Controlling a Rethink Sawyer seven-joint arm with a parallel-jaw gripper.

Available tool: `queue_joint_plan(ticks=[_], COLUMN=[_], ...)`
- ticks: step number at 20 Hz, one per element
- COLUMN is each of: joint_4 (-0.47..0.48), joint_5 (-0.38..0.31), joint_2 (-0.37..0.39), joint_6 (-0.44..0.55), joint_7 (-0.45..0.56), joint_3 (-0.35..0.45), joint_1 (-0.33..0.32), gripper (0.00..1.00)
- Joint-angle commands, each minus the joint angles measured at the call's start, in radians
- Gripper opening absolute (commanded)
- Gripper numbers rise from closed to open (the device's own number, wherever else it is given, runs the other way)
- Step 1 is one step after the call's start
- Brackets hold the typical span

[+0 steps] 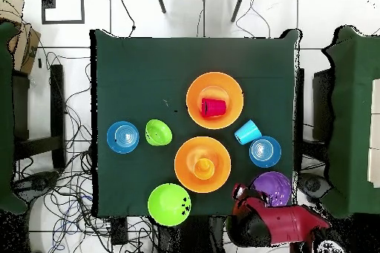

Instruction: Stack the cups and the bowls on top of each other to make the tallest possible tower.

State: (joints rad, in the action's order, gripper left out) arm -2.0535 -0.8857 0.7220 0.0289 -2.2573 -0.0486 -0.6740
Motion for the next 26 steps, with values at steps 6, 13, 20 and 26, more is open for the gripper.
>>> queue_joint_plan(ticks=[6, 13, 20, 26], joint_4=[-0.109, -0.182, -0.206, -0.210], joint_5=[0.054, 0.086, 0.105, 0.116], joint_2=[0.116, 0.188, 0.175, 0.159], joint_6=[0.182, 0.216, 0.209, 0.209], joint_7=[0.102, 0.096, 0.072, 0.061], joint_3=[0.223, 0.262, 0.310, 0.340], joint_1=[-0.083, -0.075, -0.056, -0.024], gripper=[0.00, 0.00, 0.00, 0.00])
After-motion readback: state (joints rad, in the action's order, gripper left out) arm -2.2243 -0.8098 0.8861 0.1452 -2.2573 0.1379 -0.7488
